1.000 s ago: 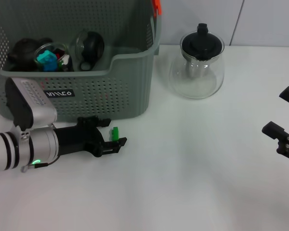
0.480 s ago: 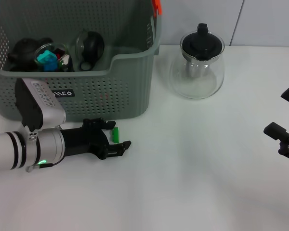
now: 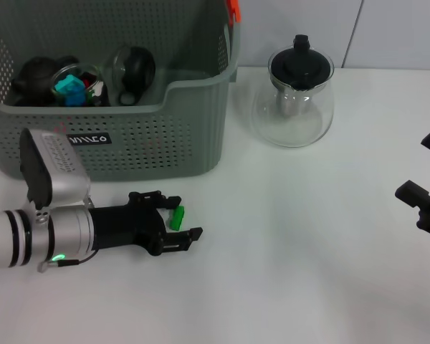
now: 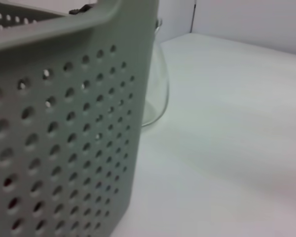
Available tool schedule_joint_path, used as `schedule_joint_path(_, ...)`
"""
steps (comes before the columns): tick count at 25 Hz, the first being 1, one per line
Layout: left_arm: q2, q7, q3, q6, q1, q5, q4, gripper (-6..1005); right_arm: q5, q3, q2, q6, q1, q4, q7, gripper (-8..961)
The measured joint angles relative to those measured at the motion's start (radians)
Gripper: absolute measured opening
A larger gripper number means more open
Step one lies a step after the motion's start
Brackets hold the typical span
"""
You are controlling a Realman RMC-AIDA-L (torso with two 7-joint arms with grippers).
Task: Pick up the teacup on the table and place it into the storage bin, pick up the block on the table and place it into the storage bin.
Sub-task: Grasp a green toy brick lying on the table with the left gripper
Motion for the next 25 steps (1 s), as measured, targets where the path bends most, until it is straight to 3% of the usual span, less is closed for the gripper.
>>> schedule_joint_path(7,0.002,-0.041,0.001,0.065,0.024,0.014,0.024,664,0.0,0.0,0.0,0.0,0.0,0.001,0.0,793)
schedule_joint_path(25,-0.003,-0.031,-0.02,0.009,0.065,-0.02,0.053,661,0.0,-0.001,0.0,-0.003,0.0,0.005,0.0,792)
